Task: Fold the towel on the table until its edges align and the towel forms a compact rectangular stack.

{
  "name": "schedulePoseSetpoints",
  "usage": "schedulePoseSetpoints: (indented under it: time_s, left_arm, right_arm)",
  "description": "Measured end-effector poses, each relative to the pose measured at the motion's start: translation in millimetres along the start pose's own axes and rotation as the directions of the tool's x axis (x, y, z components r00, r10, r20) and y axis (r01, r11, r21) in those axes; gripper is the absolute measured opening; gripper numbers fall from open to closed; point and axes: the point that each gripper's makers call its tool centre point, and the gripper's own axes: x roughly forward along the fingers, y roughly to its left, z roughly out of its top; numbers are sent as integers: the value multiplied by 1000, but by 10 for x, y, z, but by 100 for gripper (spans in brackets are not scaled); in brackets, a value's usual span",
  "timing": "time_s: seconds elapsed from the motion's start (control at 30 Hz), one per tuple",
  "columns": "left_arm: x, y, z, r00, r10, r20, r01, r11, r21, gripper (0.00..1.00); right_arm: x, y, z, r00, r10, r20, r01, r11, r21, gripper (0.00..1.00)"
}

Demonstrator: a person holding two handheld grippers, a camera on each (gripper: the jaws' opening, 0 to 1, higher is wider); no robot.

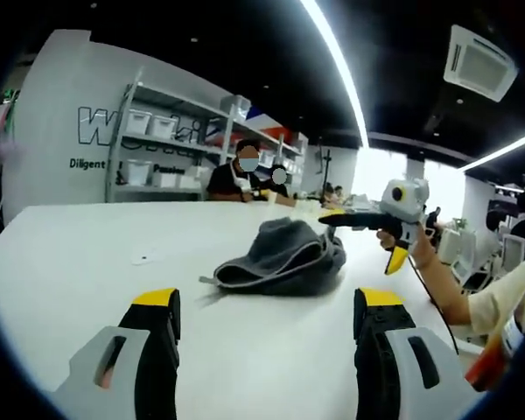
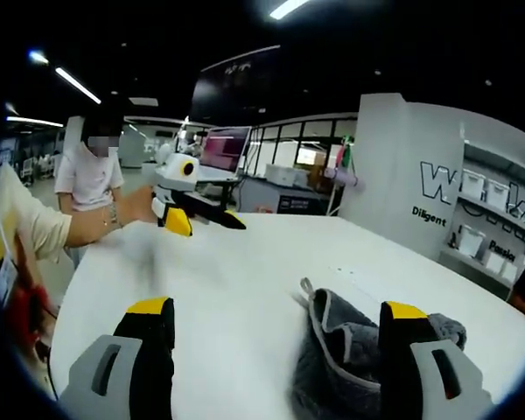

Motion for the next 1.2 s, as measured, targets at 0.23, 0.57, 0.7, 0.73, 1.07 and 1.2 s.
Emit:
schedulePoseSetpoints:
  time_s: [0.23, 0.57, 0.7, 0.73, 1.07, 1.2]
  left_arm:
    - [186, -64, -1, 999, -28, -30, 30, 998, 59, 78]
    - [579, -172, -25, 996, -69, -48, 72, 996, 54, 75]
    - [761, -212, -30, 995, -79, -59, 83, 994, 64, 74]
    - [802, -229, -33, 995, -83, -61, 87, 994, 64, 74]
    - [1234, -344, -54, 990, -114, -80, 120, 990, 74, 72]
    - [1364, -328, -11, 991, -102, -81, 109, 989, 95, 71]
  right_arm:
    - [-26, -37, 2, 1000, -5, 12, 5, 1000, 15, 99]
    - [-12, 6, 54, 999, 21, 29, -21, 1000, -3, 98]
    - [-28, 22, 93, 999, 27, 40, -26, 1000, -7, 98]
    - [-30, 22, 103, 999, 28, 44, -27, 1000, -6, 98]
    - [-7, 58, 142, 997, 49, 52, -49, 999, -6, 97]
    - [-11, 60, 171, 996, 55, 65, -54, 999, -6, 96]
